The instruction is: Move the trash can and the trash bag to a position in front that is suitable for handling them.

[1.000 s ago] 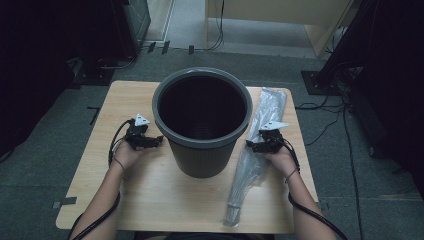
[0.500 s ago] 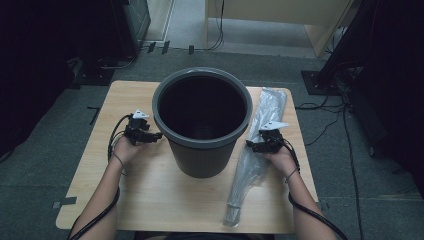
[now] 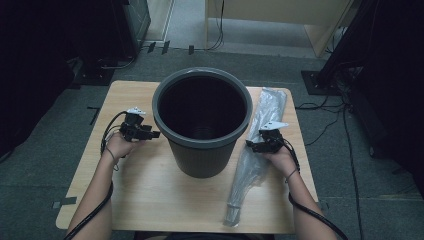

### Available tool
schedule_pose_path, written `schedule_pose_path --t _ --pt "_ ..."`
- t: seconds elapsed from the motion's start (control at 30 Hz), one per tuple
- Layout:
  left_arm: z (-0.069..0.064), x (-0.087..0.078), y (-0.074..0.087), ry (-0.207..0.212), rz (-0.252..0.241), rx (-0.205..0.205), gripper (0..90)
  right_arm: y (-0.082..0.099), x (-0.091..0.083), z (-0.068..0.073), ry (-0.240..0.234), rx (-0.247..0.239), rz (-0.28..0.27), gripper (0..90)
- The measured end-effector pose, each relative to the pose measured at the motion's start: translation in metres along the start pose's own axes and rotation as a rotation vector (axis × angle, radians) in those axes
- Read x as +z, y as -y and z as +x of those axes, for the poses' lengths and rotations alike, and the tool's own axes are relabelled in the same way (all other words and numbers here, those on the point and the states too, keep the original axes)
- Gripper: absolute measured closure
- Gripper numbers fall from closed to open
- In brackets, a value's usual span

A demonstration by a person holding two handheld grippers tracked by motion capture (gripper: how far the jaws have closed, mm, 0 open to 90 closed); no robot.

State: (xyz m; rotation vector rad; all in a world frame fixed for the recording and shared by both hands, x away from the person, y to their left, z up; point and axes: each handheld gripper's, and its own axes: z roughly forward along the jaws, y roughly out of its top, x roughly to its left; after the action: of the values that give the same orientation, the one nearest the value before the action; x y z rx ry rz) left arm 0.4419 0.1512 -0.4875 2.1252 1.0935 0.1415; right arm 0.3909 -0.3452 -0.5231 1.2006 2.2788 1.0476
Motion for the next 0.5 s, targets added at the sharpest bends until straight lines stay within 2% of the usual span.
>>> schedule_pose_path --t 0.07,0.13,0.17,0.2,0.23,0.27,0.3,0.33,0.37,0.5 --pt "0.0017 -0.0002 -0.0006 -0.013 -0.012 -0.002 42.7 0.0000 0.0000 0.0001 0.001 0.000 0.000 22.8" --pt "0.0013 0.0000 -0.0012 -0.023 -0.014 -0.005 37.7 -0.0001 0.0001 0.0003 0.003 0.002 0.000 22.7" --pt "0.0010 0.0004 -0.0020 -0.033 -0.014 -0.010 37.7 -0.0001 0.0001 0.0003 0.003 0.002 0.000 22.7" --pt "0.0012 0.0009 -0.0037 -0.057 -0.006 -0.015 33.1 -0.0001 0.0002 0.0004 0.003 0.003 -0.001 22.7" --pt "0.0029 0.0015 -0.0061 -0.078 0.011 -0.056 31.3 0.0000 0.0002 0.0004 0.003 0.003 -0.001 22.7" --pt "0.0029 0.0015 -0.0061 -0.078 0.011 -0.056 32.6 0.0000 0.0002 0.0004 0.003 0.003 -0.001 22.7" --pt "0.0044 0.0011 -0.0070 -0.061 0.011 -0.088 32.6 -0.0001 0.0002 0.0004 0.003 0.003 -0.001 22.4" --pt "0.0065 -0.0005 -0.0074 -0.021 0.005 -0.112 34.5 -0.0001 0.0003 0.0005 0.005 0.005 -0.001 22.1" --pt "0.0076 -0.0020 -0.0075 -0.008 -0.003 -0.116 34.4 0.0000 0.0003 0.0006 0.008 0.006 0.000 22.0" --pt "0.0095 -0.0064 -0.0083 -0.045 -0.010 -0.090 32.9 0.0000 0.0003 0.0009 0.009 0.008 -0.001 21.9"
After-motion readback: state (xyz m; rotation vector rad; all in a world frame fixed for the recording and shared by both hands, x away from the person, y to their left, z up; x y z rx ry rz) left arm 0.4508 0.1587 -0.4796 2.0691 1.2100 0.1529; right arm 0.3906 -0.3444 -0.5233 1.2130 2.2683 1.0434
